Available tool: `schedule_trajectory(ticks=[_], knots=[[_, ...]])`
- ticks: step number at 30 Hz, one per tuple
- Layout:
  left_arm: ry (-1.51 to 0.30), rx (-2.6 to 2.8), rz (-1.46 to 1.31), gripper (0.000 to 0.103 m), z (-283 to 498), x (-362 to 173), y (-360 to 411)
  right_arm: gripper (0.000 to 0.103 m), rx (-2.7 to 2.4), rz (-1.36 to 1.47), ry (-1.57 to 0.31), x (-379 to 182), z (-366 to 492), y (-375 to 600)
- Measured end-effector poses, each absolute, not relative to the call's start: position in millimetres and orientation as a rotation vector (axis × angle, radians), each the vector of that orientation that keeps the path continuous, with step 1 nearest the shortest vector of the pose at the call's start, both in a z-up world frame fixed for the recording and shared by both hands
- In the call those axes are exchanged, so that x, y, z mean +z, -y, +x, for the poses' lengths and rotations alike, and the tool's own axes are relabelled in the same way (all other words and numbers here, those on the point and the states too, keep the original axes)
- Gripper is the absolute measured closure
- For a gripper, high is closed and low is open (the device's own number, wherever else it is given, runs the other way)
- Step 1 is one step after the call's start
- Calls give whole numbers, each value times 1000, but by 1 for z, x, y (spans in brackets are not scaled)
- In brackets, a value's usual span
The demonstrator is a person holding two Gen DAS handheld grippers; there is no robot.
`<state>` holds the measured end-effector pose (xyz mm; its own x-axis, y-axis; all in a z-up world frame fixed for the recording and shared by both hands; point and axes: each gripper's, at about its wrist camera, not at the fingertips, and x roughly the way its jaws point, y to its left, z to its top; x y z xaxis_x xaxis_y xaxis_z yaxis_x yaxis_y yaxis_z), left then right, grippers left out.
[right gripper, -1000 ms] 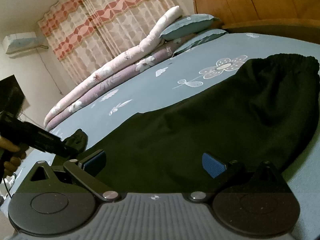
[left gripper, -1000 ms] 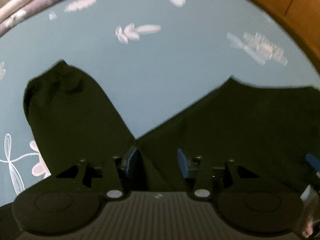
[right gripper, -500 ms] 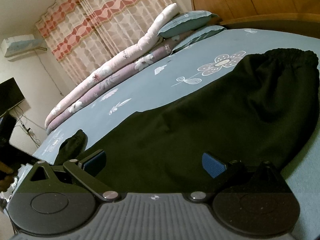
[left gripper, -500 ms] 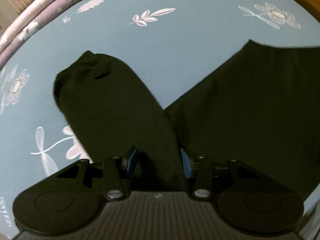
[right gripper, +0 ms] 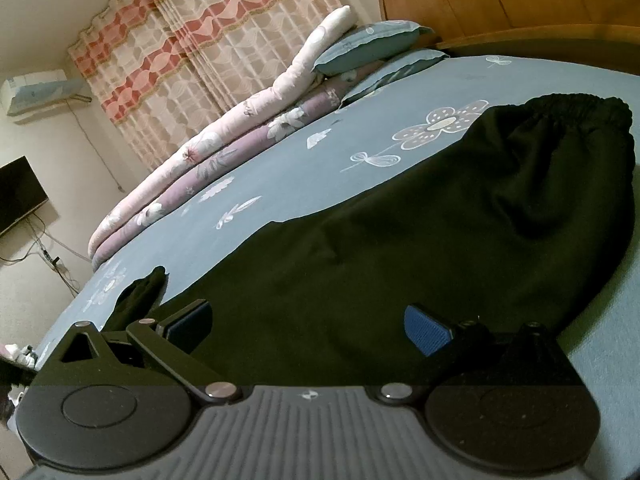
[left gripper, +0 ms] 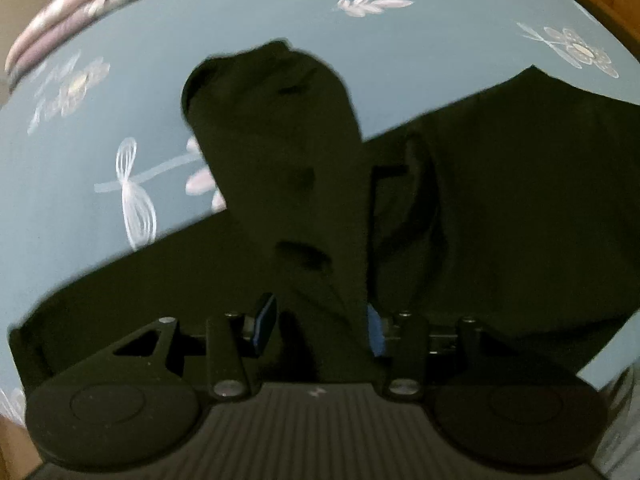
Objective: Fold clothes
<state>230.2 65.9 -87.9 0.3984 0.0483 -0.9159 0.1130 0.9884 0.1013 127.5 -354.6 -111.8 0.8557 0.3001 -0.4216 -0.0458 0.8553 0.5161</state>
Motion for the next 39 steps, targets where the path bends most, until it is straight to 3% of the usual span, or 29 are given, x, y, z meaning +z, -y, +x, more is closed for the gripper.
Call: schedule_trajectory(ticks=[8,16,27,32,35,36,37,39], knots=[[-1122,-101,89,55,230,-77,-66,0,182,501,-523,-112,128,351],[-1038,-102,-141,48,256,-64,-97,0,179,494,-530,-113,131,351],[-990,-110,-657,47,259,-127,-178,0,168,436,-542,-114,135,342],[-938,-164,-720,47,277,-136,-186,0,150,327,-559,-115,140,326],[-917,-199,-722,52,285,-137,-186,0,150,251,-569,-115,142,315],[-914,-205,-708,63,286,-137,-186,0,151,230,-573,-116,143,312],[-913,-208,-689,80,286,-137,-186,0,152,216,-576,-116,143,309],[-903,-199,-662,86,284,-135,-186,0,164,207,-578,-116,143,307]])
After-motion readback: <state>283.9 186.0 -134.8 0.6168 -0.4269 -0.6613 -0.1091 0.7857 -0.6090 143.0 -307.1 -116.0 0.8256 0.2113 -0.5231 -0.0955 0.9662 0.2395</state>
